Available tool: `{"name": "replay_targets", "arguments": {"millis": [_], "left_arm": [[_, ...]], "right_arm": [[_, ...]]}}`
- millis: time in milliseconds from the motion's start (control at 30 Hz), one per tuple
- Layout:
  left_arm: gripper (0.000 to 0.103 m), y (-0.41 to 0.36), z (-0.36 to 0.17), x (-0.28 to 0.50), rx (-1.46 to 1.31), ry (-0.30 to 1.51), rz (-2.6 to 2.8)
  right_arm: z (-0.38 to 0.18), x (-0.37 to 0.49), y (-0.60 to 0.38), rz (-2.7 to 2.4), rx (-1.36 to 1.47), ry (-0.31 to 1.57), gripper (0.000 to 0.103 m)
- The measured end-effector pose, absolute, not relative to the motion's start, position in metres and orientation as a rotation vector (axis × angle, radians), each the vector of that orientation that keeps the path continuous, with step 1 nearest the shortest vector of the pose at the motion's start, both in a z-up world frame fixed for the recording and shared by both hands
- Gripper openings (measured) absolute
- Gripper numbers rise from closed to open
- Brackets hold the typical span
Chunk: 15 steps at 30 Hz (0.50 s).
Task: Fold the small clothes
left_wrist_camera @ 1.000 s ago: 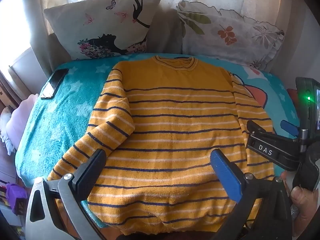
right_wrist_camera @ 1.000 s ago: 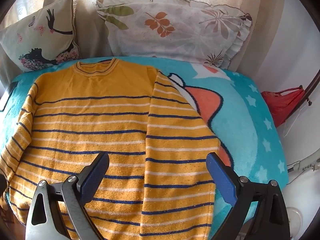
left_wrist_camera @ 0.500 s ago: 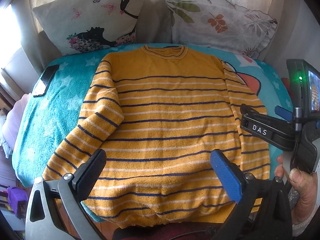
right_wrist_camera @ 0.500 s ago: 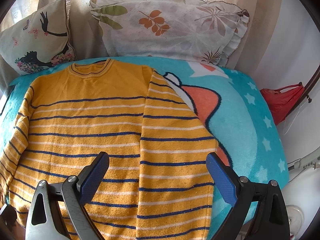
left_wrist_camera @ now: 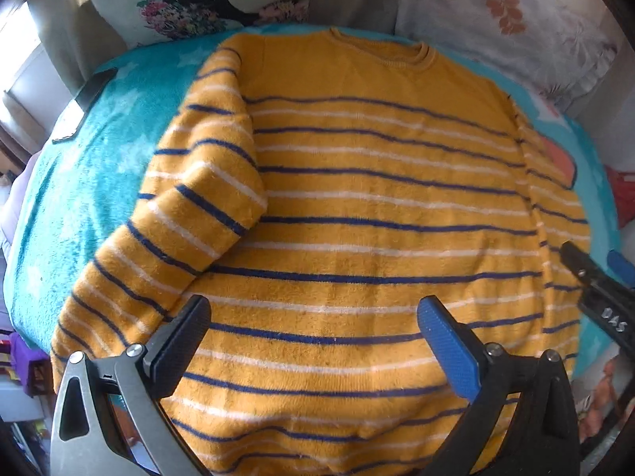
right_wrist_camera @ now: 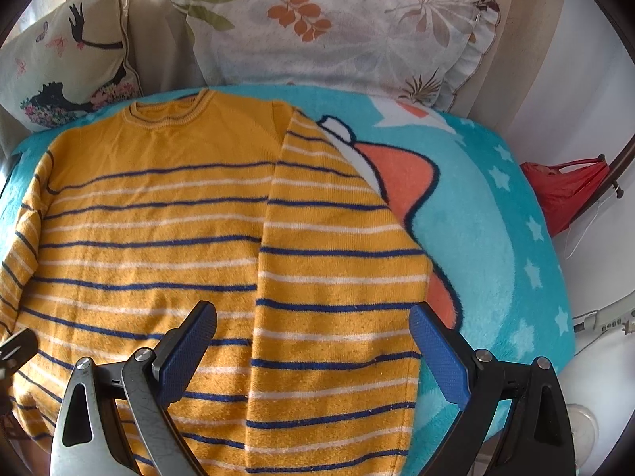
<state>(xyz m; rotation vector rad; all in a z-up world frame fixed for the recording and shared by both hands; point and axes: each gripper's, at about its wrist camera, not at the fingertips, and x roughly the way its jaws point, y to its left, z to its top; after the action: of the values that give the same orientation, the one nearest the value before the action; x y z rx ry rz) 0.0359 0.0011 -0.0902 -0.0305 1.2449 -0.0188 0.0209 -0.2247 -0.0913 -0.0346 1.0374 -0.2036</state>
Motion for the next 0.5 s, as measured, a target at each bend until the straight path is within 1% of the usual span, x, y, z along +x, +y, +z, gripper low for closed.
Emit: {"name": "replay_targets", "arguments": {"millis": [233,400,500], "left_arm": [[0.103,-0.024,-0.129,0.039,0.032,1.337,-0.036],[0.103,-0.029,-0.134,0.037,0.033,1.321,-0.014],[0.103,-0.026,-0.136,0.034,0.012,1.322,0.002]], "right_arm": [[-0.126,0.026,-0.238,-0.183,-0.021,1.137,0.099],[-0.146,0.029,-0.248,-0.159,-0.001,1.188,0.099],[-0.149,0.03,-0.255,-0.144,0.037,1.189,0.103]]}}
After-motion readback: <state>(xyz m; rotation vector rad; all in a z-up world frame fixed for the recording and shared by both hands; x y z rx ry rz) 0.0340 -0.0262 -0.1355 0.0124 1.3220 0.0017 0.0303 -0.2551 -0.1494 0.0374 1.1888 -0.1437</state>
